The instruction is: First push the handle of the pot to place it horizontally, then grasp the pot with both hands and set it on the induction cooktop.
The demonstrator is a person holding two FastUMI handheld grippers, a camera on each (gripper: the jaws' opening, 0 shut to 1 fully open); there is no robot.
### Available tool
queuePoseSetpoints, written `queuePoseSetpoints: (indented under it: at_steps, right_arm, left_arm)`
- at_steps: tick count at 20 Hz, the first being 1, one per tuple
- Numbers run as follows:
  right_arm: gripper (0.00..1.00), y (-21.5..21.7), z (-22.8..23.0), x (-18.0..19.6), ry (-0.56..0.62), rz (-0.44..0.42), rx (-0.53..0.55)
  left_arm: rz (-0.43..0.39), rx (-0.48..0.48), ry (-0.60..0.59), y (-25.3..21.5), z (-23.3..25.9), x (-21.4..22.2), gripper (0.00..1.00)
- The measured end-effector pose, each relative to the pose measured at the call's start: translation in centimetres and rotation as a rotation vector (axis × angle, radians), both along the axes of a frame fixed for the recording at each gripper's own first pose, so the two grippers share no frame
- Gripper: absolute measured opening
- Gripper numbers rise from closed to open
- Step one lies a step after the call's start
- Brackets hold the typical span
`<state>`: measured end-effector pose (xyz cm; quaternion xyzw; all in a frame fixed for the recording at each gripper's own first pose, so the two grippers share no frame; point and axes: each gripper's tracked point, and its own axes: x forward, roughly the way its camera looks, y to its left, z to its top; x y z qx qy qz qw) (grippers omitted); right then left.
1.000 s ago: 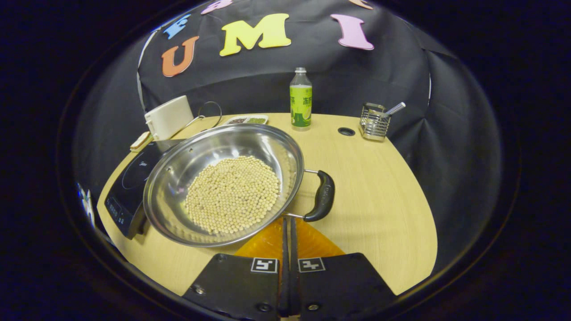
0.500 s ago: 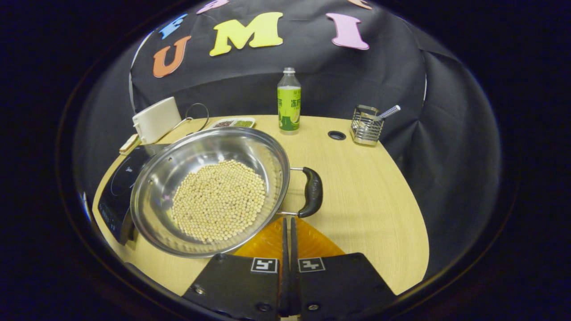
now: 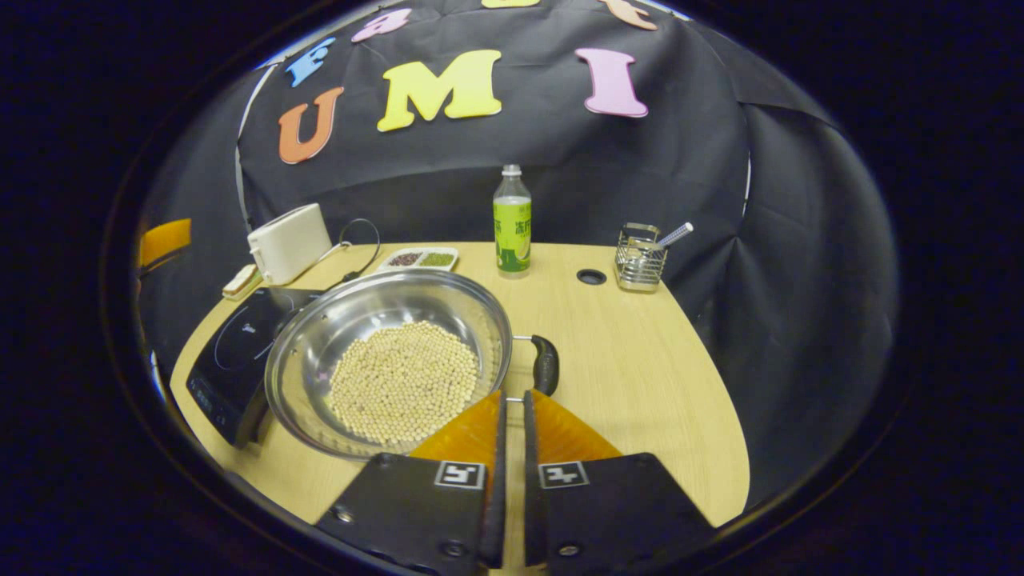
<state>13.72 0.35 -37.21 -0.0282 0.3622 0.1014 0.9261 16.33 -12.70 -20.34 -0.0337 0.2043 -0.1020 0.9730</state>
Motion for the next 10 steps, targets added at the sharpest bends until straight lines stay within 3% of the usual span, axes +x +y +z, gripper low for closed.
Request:
queuePoseSetpoints:
  at_steps: [2,3,4,6,8,10]
  right_arm:
    - [0.34,0.2,1.0,0.7,-0.047,0.012,0.014]
    - [0.36,-0.1,1.4,1.1,-0.072,0.005,0.009]
    - [0.54,-0.5,1.5,1.6,-0.091,-0.017,0.002]
    - [0.8,-1.0,1.6,2.3,-0.102,-0.065,0.007]
    - [0.9,-1.5,1.3,3.1,-0.102,-0.106,0.007]
    - [0.92,-1.2,0.8,3.6,-0.085,-0.114,0.02]
  left_arm:
    - [-0.004,0.001,0.029,-0.4,-1.0,0.2,0.97]
    - [-0.01,0.0,0.044,-0.8,-1.6,0.4,0.96]
    - [-0.017,-0.001,0.06,-1.3,-2.2,0.4,0.96]
    - [-0.034,-0.003,0.088,-2.0,-3.3,0.6,0.95]
    - [-0.05,-0.001,0.117,-2.8,-4.5,0.8,0.95]
    - [-0.065,0.001,0.148,-3.6,-5.7,1.1,0.95]
